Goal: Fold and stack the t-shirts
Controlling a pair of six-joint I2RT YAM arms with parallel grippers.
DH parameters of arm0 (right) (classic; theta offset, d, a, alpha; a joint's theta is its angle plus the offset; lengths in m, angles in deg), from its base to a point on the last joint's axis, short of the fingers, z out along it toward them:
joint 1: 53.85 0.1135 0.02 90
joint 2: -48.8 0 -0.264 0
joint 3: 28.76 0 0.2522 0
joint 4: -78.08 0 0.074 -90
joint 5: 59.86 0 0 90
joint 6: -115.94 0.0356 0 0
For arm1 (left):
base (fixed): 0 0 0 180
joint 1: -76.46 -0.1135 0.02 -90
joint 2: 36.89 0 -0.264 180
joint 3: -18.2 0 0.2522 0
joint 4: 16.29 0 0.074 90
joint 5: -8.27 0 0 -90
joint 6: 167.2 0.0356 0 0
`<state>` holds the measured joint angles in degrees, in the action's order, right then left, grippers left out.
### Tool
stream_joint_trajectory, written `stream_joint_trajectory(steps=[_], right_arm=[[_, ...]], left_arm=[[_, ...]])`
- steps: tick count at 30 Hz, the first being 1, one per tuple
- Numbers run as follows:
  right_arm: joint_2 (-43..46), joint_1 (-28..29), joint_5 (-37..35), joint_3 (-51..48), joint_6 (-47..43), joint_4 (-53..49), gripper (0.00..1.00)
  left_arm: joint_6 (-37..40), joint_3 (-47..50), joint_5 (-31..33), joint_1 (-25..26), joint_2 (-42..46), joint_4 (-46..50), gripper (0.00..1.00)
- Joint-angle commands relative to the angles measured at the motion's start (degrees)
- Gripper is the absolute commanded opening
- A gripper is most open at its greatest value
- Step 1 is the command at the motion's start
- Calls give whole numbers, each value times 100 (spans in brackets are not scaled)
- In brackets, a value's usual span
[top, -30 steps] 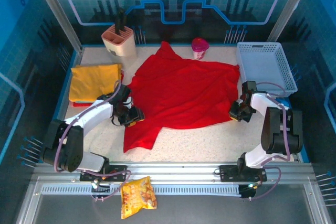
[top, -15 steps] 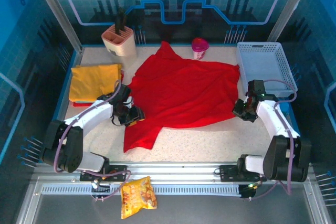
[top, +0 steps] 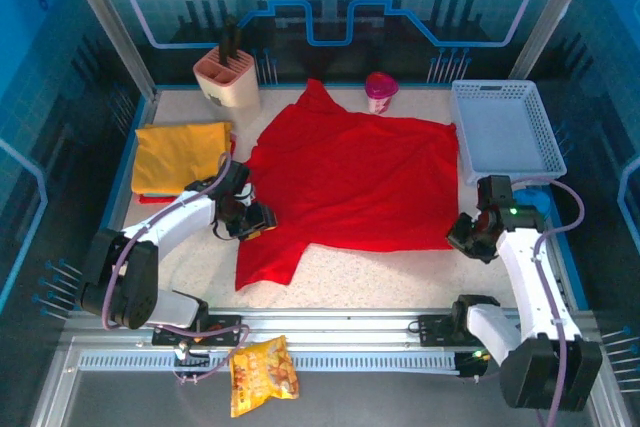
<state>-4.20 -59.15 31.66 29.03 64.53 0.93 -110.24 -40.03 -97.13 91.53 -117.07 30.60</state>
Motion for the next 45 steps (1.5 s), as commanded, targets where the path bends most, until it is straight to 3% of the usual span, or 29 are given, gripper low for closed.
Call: stream_joint_trajectory(steps=[1,3,9,10,11,12,13,19,24,26,27,32,45], right_arm=[[166,68,154,5,325,-757,0],[150,64,238,-143,323,-696,0],[-184,73,427,-504,232,-18,45],[-180,73,343,-521,233,27,56],[-138,73,255,-510,230,63,73],[-89,73,205,-505,234,100,97],[-8,89,179,-507,222,178,100],[169,99,521,-555,-28,644,100],[-103,40,999,-739,95,928,99],[-137,42,1023,-892,266,1043,85],[-106,30,968,-945,329,1049,84],[13,9,730,-914,142,827,93],[63,-73,790,-984,167,739,94]], left_arm=[[86,-163,-159,31,24,117,45],[96,-163,-193,31,-15,122,45],[202,-194,-75,5,63,438,47],[210,-213,-40,5,132,528,48],[208,-235,50,-2,231,695,49],[190,-261,167,-4,321,888,51],[139,-307,368,-14,436,1146,53],[-364,-146,897,-57,1090,2099,60],[-1282,447,533,-164,1830,1970,58],[-1558,706,554,-196,2012,2008,57],[-1669,822,551,-197,2094,2024,56],[-2350,1484,339,-206,2664,1744,48],[-2617,2241,-159,-207,2725,1600,28]])
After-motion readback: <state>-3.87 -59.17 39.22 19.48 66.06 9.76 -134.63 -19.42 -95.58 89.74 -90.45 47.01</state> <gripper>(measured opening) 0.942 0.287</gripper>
